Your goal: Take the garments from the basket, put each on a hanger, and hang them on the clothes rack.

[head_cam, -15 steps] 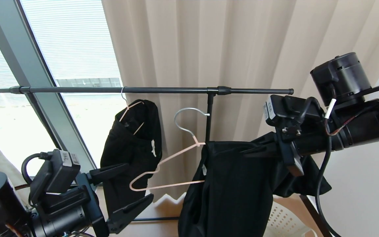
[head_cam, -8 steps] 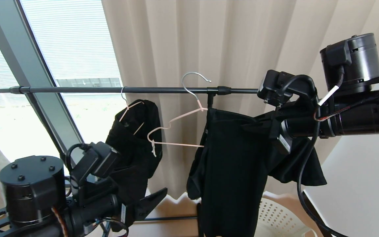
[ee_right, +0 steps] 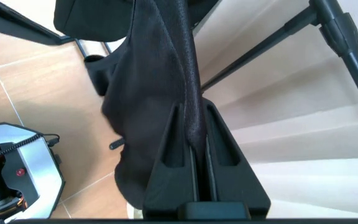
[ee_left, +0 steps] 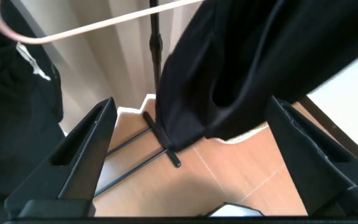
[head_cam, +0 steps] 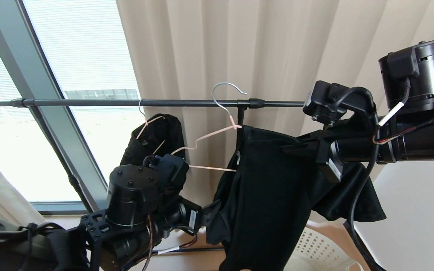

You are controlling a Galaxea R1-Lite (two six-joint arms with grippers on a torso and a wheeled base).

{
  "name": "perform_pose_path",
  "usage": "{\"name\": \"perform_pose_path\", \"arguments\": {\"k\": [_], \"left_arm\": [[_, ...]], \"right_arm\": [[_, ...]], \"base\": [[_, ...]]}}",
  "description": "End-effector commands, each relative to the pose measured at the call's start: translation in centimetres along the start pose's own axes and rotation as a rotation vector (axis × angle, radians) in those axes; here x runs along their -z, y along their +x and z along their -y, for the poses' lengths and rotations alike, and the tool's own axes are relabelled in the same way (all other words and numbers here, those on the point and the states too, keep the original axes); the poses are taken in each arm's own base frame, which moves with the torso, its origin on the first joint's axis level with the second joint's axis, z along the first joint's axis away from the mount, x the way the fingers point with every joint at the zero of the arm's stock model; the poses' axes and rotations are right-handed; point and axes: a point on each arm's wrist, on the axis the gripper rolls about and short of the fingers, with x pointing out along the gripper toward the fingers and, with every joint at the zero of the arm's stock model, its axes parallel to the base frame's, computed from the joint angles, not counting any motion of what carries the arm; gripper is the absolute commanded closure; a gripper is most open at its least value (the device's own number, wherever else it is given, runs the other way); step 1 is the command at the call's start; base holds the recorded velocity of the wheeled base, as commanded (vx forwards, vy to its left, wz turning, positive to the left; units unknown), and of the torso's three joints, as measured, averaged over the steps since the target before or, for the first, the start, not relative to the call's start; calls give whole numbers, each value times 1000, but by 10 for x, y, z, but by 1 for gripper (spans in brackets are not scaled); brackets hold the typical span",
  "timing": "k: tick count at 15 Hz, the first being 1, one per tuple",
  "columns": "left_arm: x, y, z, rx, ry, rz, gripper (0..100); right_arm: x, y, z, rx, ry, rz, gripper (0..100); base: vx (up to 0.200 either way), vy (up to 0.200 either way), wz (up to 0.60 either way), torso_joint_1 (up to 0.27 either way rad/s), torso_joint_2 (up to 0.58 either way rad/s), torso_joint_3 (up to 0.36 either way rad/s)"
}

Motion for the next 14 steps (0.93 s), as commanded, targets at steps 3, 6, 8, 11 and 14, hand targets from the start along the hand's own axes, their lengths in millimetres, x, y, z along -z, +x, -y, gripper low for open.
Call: {"name": "perform_pose_path", "arguments": {"k": [3,6,8,11,14], "left_arm": [[17,25,15,7,21,-65,0],[25,31,15,-10,22,-80,0],[28,30,17,-5,26,-89,0],[26,29,17,-5,25,-85,0],[16,21,16,1,15,-40,0]], "right_arm": [[-3,-3,-3,0,-10,18,100],[0,-10,-7,0,-10,20,100],[-1,-12,-7,4,-4,25,100],[-3,-21,-7,20,-5,43,100],[-3,-25,-8,23,-5,47,100]], "base": [[0,0,0,0,0,0],[0,0,0,0,0,0],[0,0,0,0,0,0],[0,0,0,0,0,0],[0,0,0,0,0,0]]}}
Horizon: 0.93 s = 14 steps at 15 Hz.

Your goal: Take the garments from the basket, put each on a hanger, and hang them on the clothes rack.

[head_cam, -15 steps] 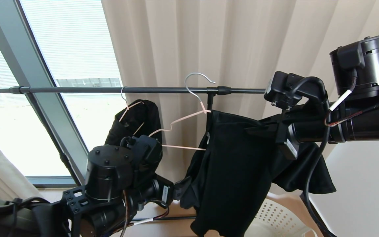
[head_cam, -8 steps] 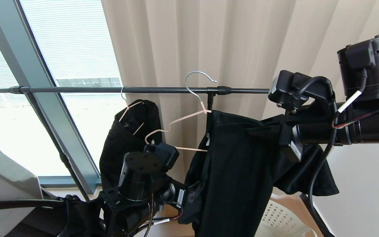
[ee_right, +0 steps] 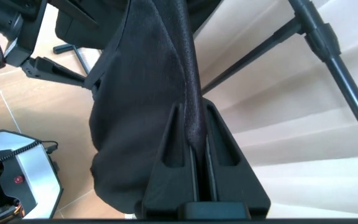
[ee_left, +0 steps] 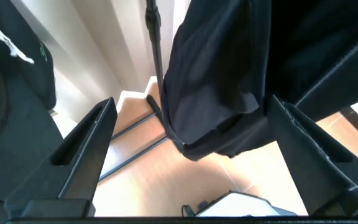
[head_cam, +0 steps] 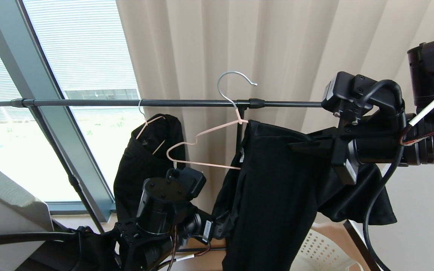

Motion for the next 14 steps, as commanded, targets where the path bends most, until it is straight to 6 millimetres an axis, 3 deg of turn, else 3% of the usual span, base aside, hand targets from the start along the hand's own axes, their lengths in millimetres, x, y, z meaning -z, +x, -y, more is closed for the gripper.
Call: {"name": "perform_pose_path", "arguments": {"k": [1,5,6,10,14], "left_arm": [[-5,-4,-1,-3,-6,21,0],[12,-6,-2,-18,11,-30,0],[13,-10,-4,-19,8,-15,100],[9,-30,-11,-31,-10,51,100],[1,-36,-30,-91,-42,83,100]], "right_arm": [[-1,-7,-1,7,-3,12,100],[-1,-9,1,18,3,13,100],[0,-9,1,22,7,12,100],[6,-8,8,42,27,-9,100],[13,-9,9,45,118,-25,100]], "base": [[0,0,0,0,0,0],[0,0,0,0,0,0],[0,0,0,0,0,0],[0,0,0,0,0,0],[0,0,0,0,0,0]]}}
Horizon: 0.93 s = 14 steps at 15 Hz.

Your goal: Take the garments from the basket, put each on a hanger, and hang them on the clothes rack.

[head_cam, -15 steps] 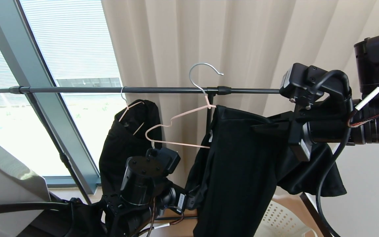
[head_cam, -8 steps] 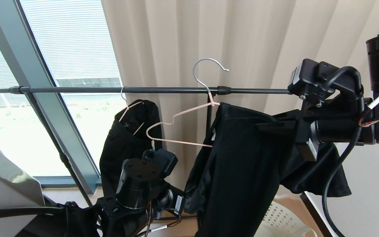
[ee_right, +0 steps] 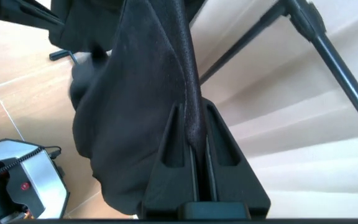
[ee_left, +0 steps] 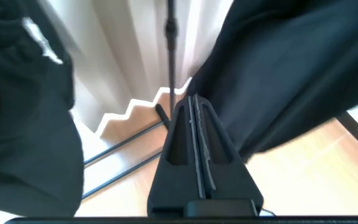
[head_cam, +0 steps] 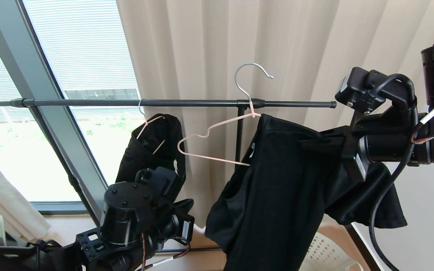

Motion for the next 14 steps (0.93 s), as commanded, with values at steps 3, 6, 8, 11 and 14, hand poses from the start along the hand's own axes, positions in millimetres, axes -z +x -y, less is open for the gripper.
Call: {"name": "perform_pose_path", "arguments": {"k": [3,6,8,11,14], "left_arm": [[-6,-1,-21,-66,-31,20,100],[-7,-1,-15,-41,-30,27,100],[-26,13,6,19,-43,87,100],[-28,24,23,59,-27,90,0],[-24,36,36,86,-13,81,0]], "right_arm": [[11,-4,-2,-6,18,-21,100],[12,-9,-4,-8,16,-15,100],[12,-13,-6,-11,12,-8,100],[16,-14,-10,-18,12,-16,100],[16,-12,-14,-28,3,-4,100]], "base": [[0,0,0,0,0,0],[0,0,0,0,0,0],[0,0,0,0,0,0],[0,0,0,0,0,0],[0,0,0,0,0,0]]}}
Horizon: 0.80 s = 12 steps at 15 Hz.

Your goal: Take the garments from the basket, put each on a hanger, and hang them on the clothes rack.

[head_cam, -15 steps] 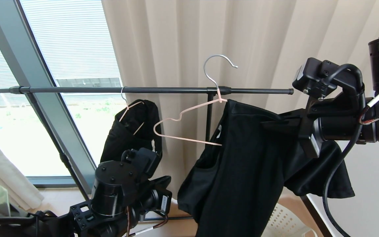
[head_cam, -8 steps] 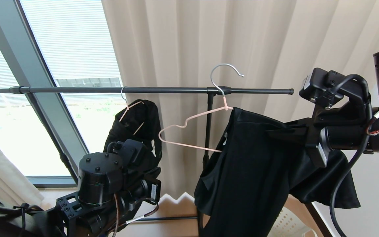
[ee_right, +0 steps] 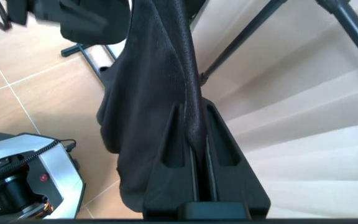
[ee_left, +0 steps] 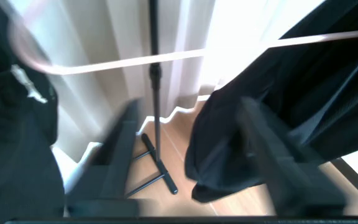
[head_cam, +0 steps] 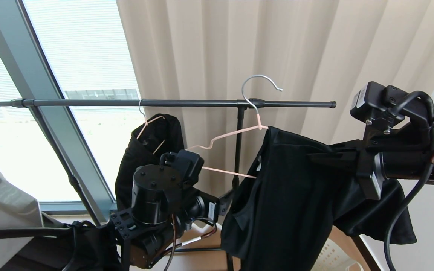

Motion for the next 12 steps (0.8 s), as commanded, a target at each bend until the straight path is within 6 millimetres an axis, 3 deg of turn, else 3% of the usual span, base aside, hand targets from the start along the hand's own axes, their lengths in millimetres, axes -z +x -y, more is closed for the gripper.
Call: {"name": "perform_pose_path", "arguments": {"k": [1,8,12], "left_arm": [[5,11,10,22,11,-12,0],[16,18,17,30,31,-48,0],[32,10,15,29,75,-105,0]], "right_arm": [[-1,1,-4,-10,-10,10,100],[-9,0,-6,-17,-27,40,100],[-15,-4,-4,8,-34,84,100]], "base": [[0,0,0,0,0,0],[0,0,0,0,0,0],[0,0,0,0,0,0]]}}
